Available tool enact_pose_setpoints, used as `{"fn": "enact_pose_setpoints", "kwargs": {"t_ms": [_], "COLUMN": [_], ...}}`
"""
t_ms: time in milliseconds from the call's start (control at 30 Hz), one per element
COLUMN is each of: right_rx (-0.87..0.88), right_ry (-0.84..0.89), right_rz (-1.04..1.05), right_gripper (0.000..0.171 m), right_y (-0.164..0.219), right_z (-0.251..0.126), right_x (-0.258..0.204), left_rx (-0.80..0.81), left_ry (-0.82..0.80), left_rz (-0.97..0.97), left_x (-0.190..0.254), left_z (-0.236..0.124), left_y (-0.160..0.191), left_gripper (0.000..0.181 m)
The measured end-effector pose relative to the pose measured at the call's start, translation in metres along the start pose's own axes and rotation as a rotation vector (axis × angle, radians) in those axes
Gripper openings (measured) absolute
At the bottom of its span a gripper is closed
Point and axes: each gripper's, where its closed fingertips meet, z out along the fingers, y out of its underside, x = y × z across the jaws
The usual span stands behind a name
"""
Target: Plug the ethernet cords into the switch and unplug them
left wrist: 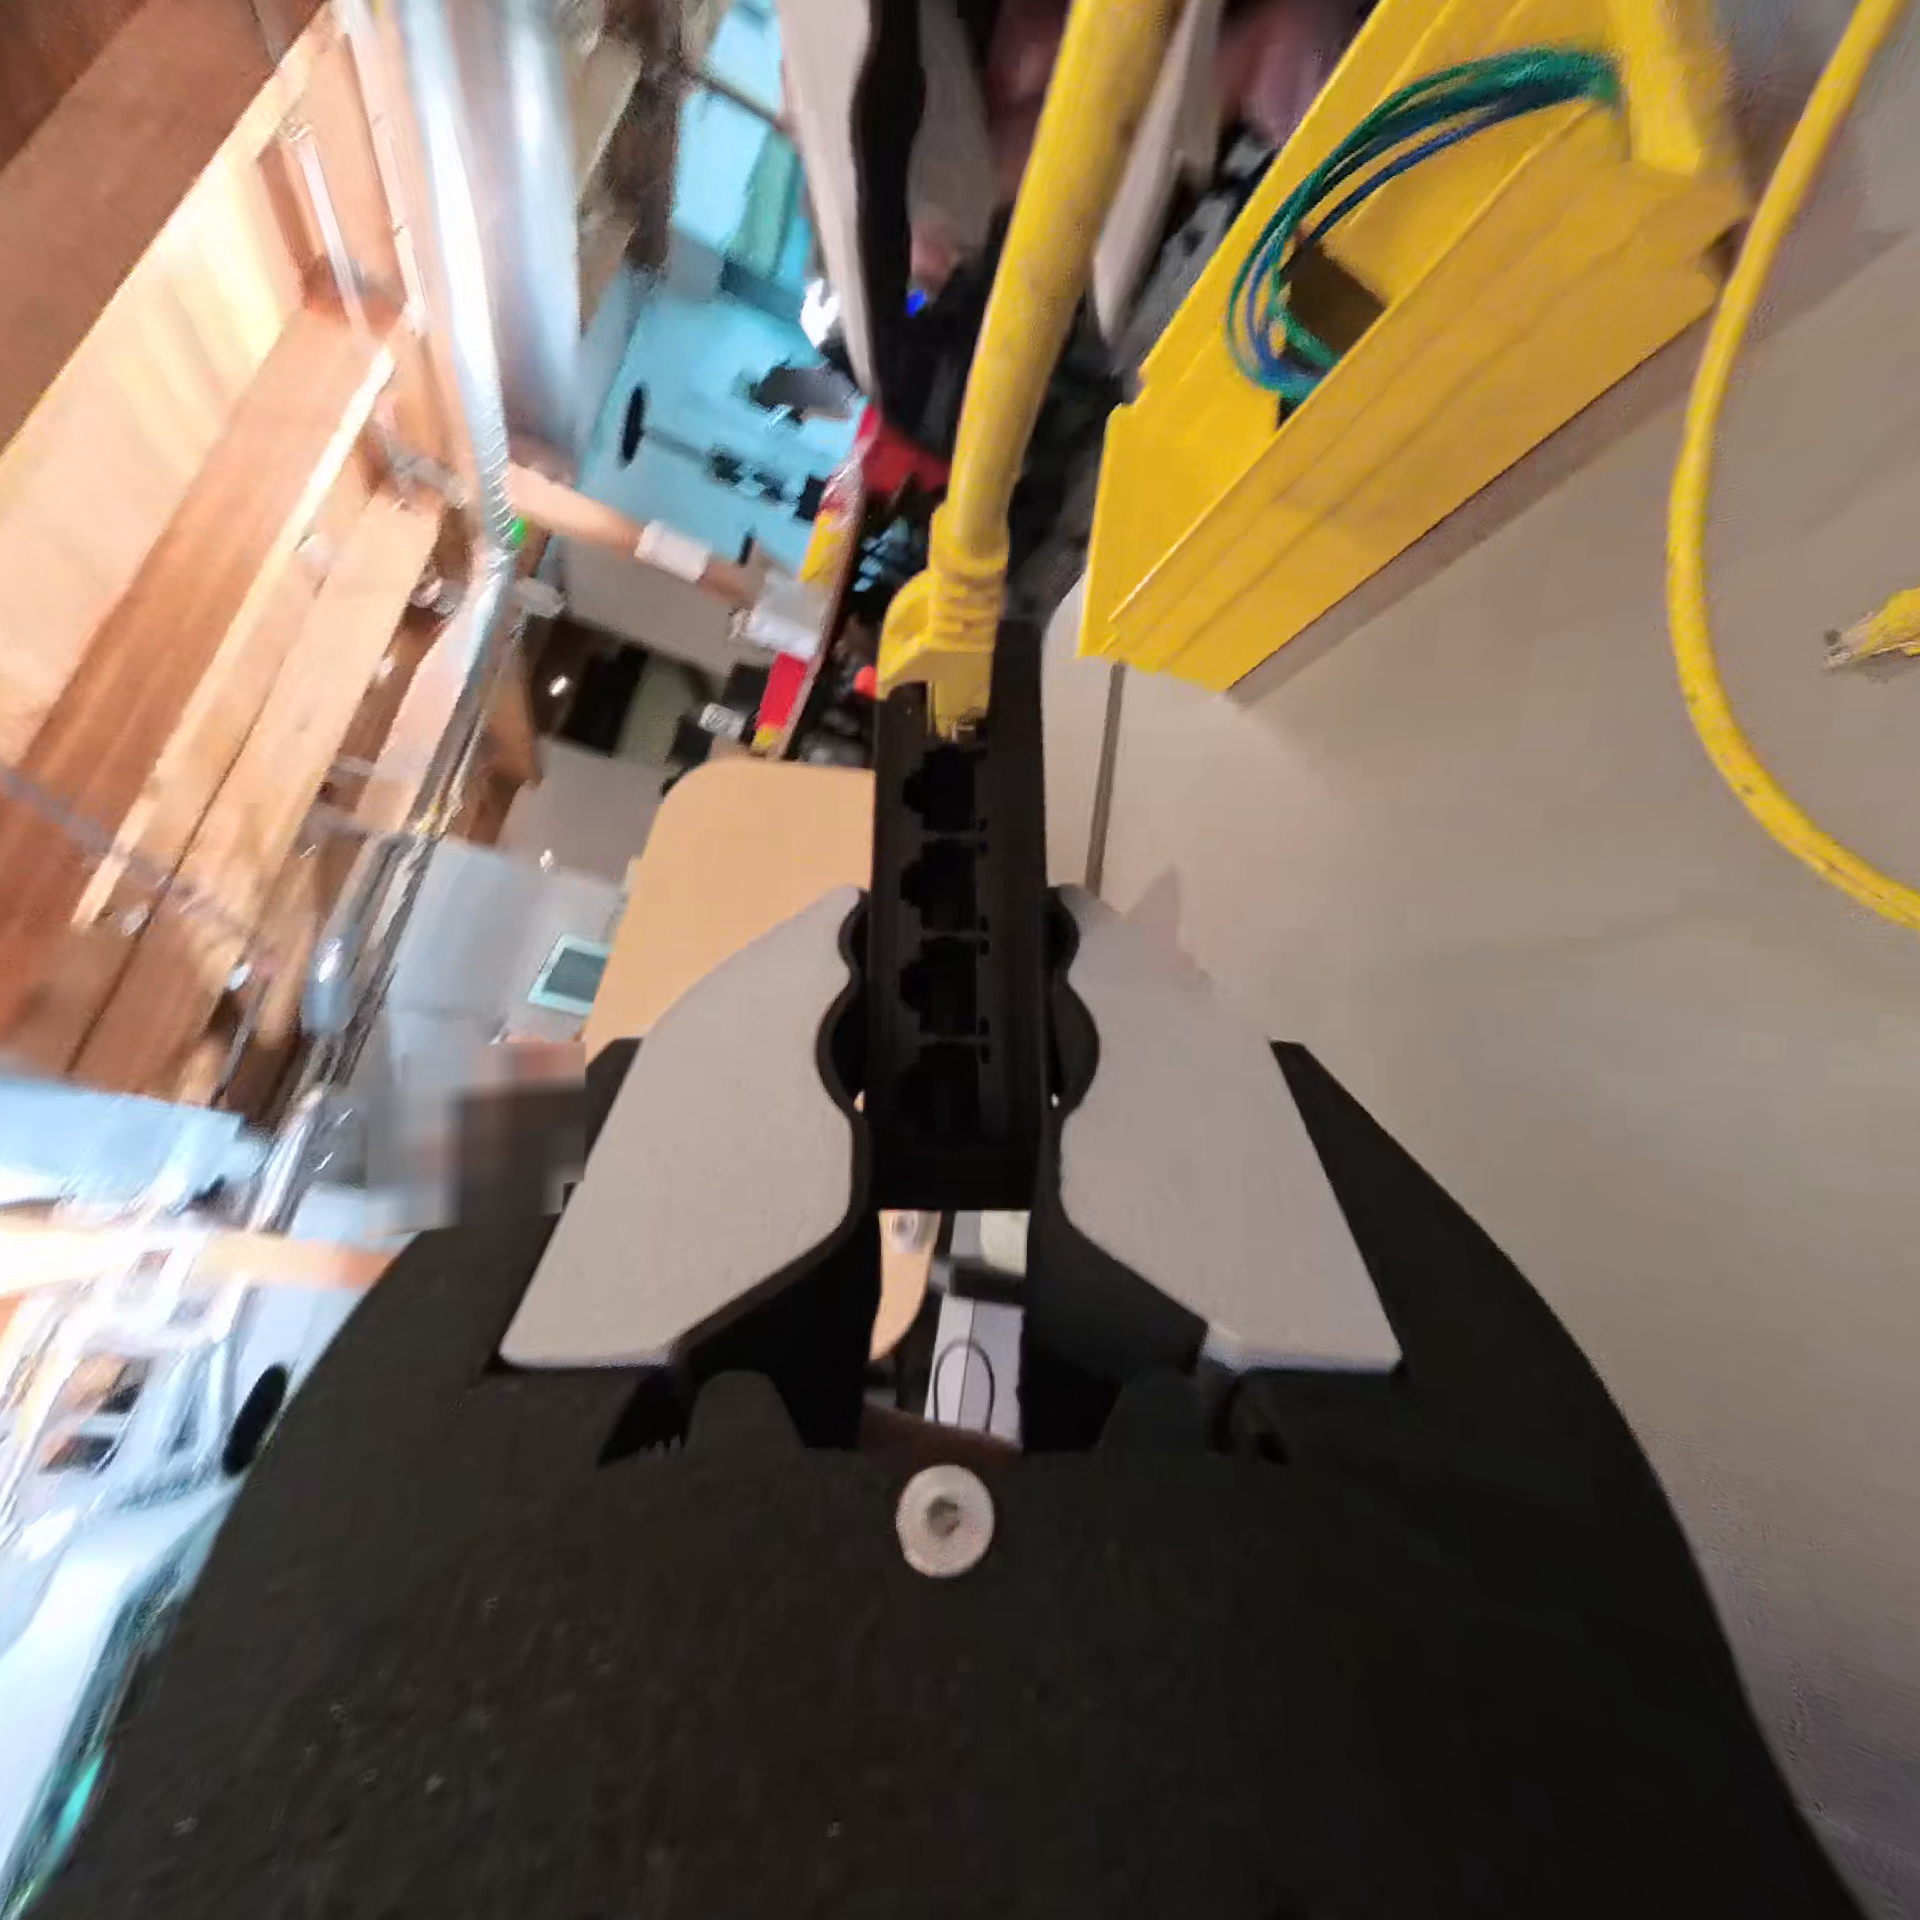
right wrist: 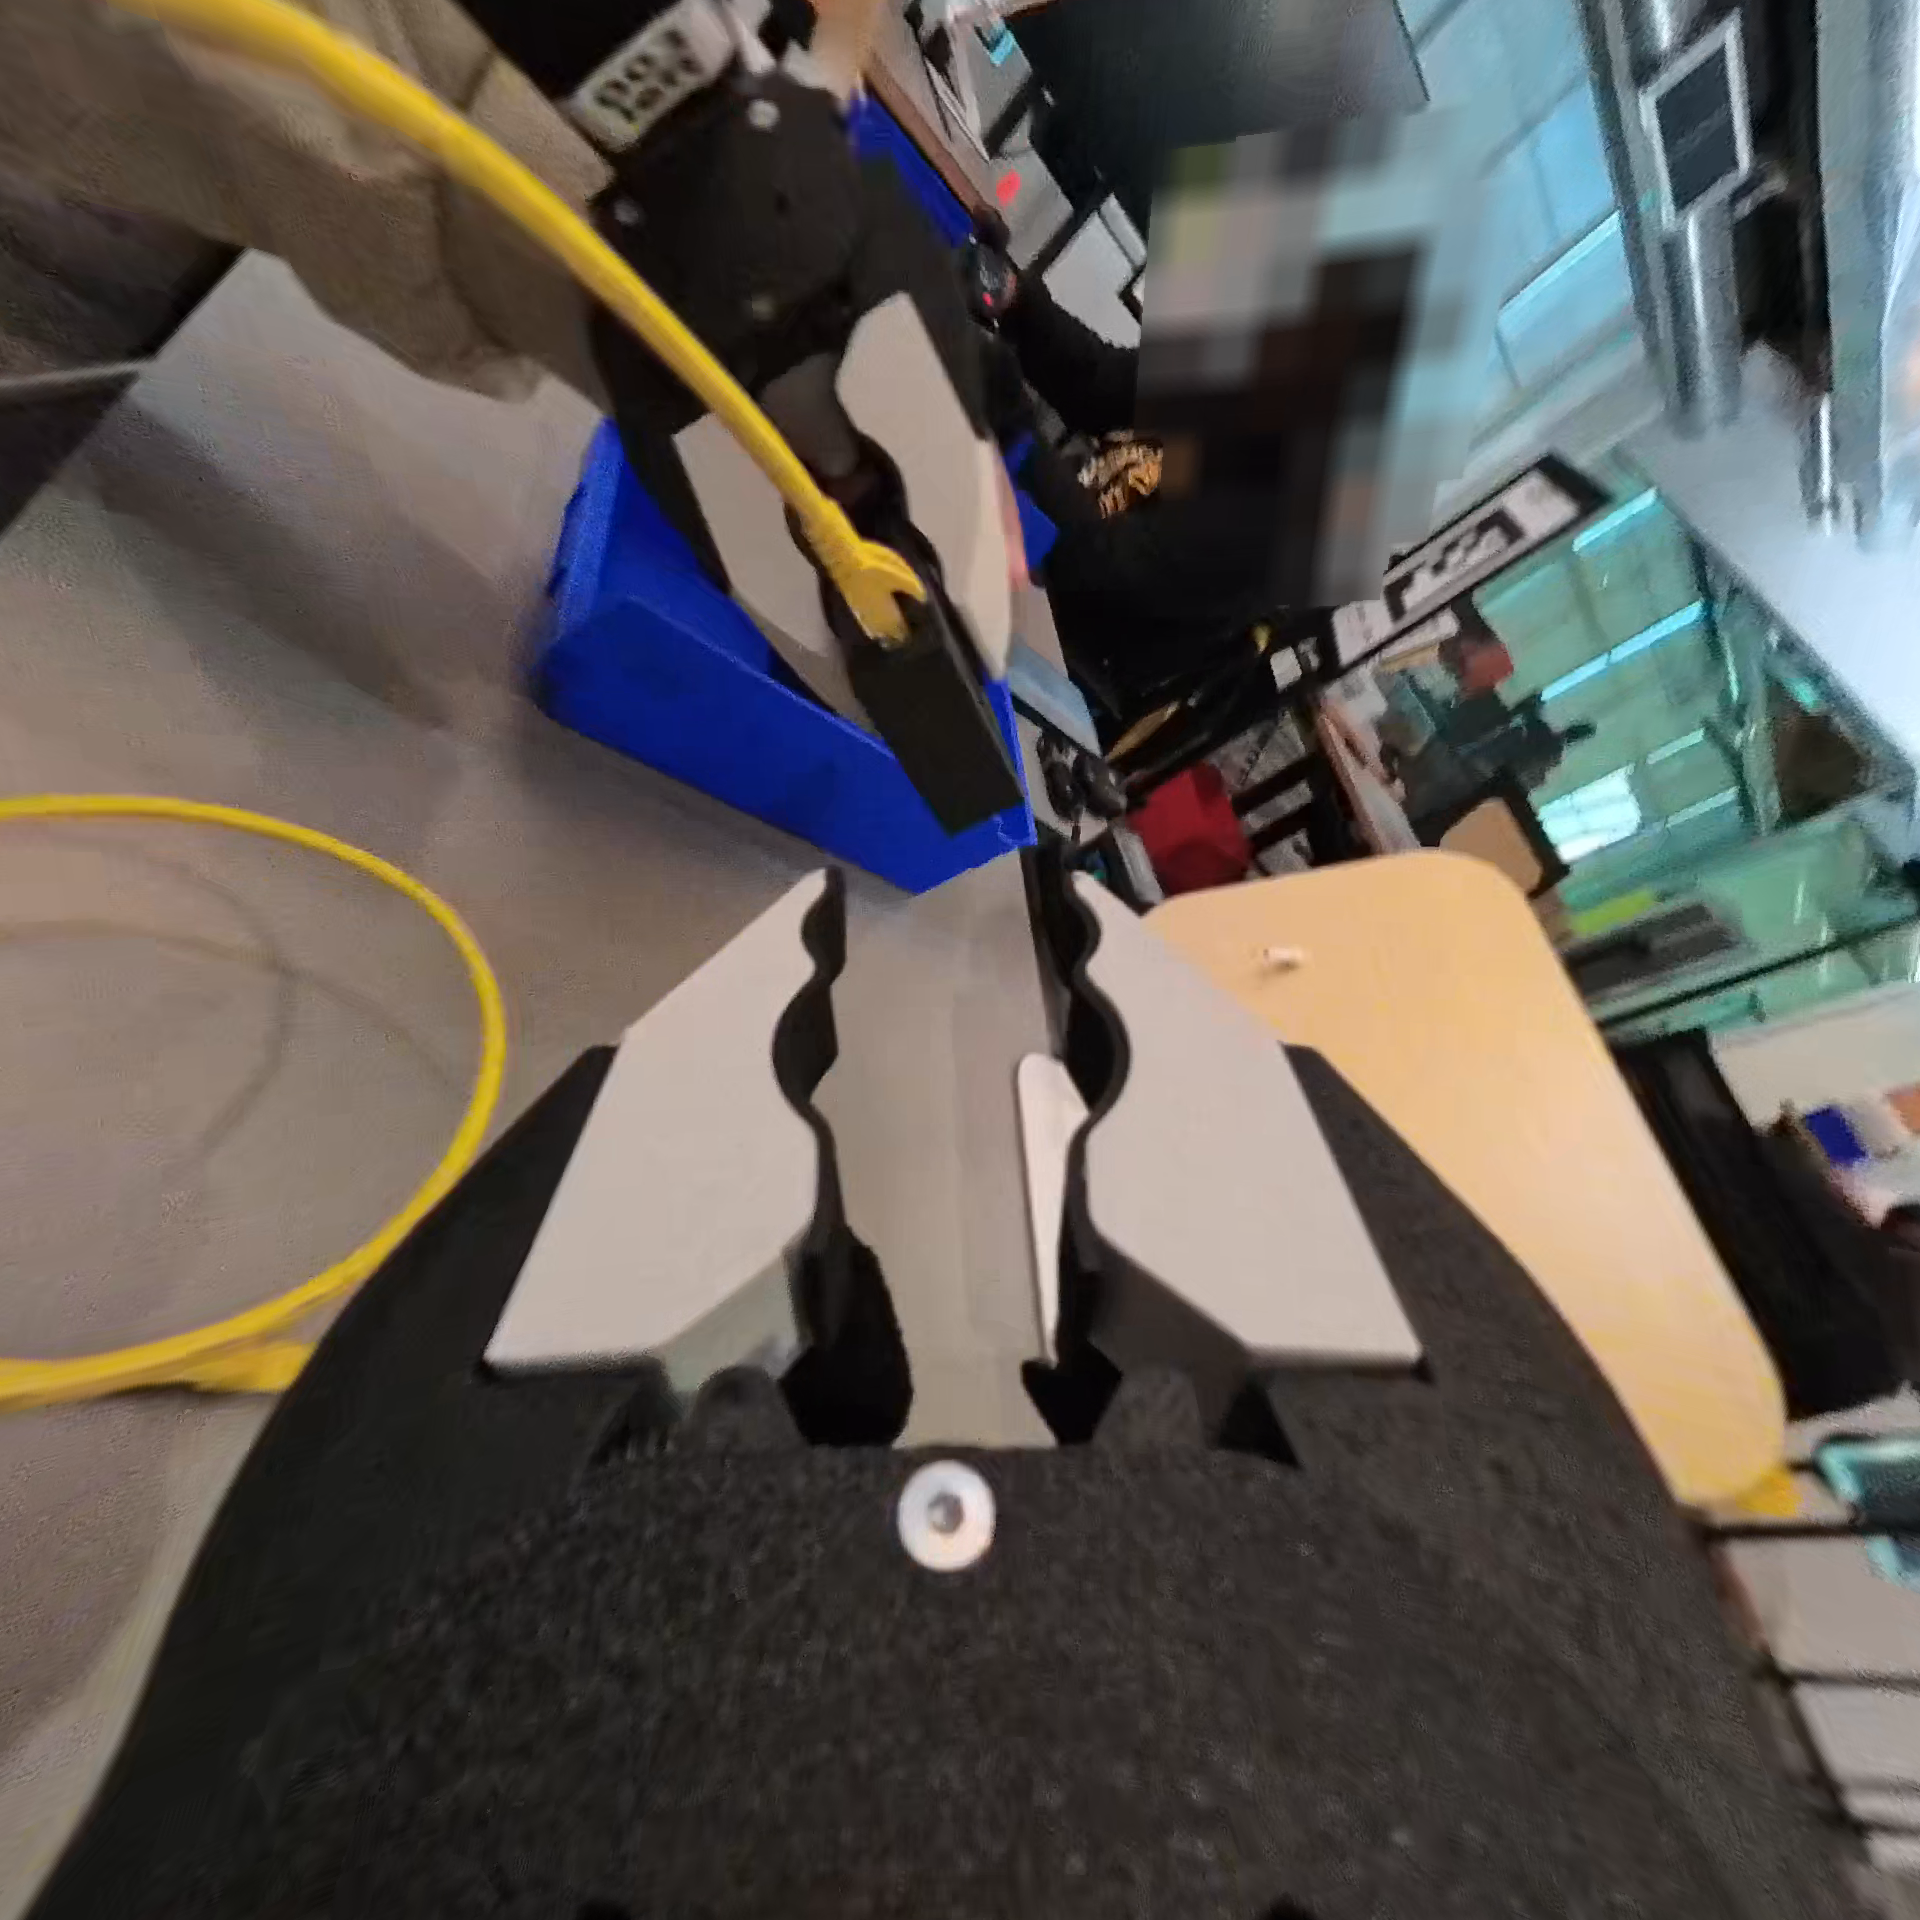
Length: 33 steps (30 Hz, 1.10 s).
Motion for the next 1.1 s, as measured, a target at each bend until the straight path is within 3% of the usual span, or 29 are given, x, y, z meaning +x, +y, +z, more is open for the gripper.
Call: {"fn": "enact_pose_setpoints", "kwargs": {"t_ms": [67, 367, 567, 667, 733, 833, 1000, 1100], "right_rx": [0.043, 0.013, 0.022, -0.045, -0.106, -0.173, 0.027, 0.148], "right_ry": [0.066, 0.001, -0.053, -0.084, 0.003, 0.076, 0.012, 0.017], "right_rz": [-0.09, -0.088, -0.065, 0.054, 0.06, 0.24, 0.525, 0.612], "right_gripper": [0.028, 0.038, 0.026, 0.026, 0.026, 0.026, 0.026, 0.026], "right_y": [0.0, 0.024, 0.045, 0.062, 0.076, 0.096, 0.088, 0.086], "right_z": [0.019, 0.049, 0.06, 0.067, 0.069, 0.072, 0.081, 0.083], "right_x": [0.011, 0.003, -0.005, -0.004, 0.001, -0.004, -0.04, -0.055], "left_rx": [0.053, 0.205, 0.243, 0.178, 0.134, 0.184, 0.238, 0.186], "left_ry": [0.059, 0.231, 0.261, 0.261, 0.211, 0.232, 0.4, 0.555], "left_rz": [-0.023, -0.131, -0.188, -0.338, -0.423, -0.617, -0.8, -0.959], "left_x": [-0.005, 0.012, 0.027, 0.03, 0.024, 0.024, 0.043, 0.053], "left_z": [0.009, 0.039, 0.057, 0.066, 0.064, 0.048, 0.041, 0.044], "left_y": [-0.004, -0.001, 0.003, 0.018, 0.031, 0.031, 0.018, 0.01], "left_gripper": [0.029, 0.029, 0.028, 0.031, 0.038, 0.032, 0.03, 0.039]}}
